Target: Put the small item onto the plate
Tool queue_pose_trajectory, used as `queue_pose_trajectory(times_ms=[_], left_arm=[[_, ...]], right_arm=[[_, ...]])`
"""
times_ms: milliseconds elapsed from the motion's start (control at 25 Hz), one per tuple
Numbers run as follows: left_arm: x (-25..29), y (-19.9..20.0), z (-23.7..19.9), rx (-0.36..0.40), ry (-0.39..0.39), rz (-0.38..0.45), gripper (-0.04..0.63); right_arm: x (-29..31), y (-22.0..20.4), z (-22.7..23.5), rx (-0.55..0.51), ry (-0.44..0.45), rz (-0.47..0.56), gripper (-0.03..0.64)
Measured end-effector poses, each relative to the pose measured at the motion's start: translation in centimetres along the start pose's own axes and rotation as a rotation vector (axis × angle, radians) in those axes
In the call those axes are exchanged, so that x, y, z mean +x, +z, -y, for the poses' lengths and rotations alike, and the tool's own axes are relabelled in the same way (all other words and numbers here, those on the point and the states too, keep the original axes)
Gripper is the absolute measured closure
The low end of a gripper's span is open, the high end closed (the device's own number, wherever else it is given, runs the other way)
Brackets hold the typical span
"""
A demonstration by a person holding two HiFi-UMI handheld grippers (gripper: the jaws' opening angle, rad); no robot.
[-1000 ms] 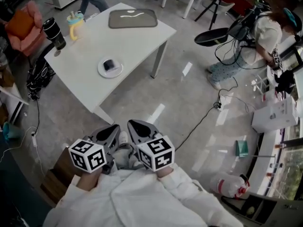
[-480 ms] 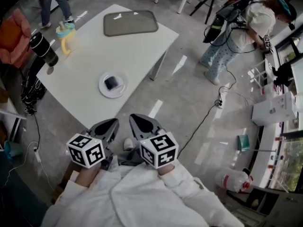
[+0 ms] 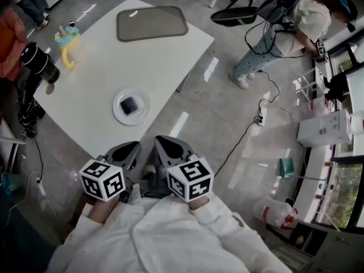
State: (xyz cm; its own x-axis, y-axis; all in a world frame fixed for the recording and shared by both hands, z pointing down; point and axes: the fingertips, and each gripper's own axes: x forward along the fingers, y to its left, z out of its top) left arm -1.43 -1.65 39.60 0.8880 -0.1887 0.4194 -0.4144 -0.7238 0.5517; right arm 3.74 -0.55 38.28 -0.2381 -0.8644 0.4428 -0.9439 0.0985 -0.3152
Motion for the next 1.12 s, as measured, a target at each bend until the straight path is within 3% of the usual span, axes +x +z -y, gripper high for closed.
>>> queue_pose_trajectory(times_ms=[560,1120], left_arm=[[5.7,6.6,-3.4,-0.054,0.088,0.055,0.584],[10.2,13.3,-6.9,-0.107,0.230,0.181,0.584]], right_arm=[[5.1,5.3,5.6,-0.019,0.109,-0.047,0.601],[9.5,9.9,10.8,-0.102,0.265,-0.094,0.601]])
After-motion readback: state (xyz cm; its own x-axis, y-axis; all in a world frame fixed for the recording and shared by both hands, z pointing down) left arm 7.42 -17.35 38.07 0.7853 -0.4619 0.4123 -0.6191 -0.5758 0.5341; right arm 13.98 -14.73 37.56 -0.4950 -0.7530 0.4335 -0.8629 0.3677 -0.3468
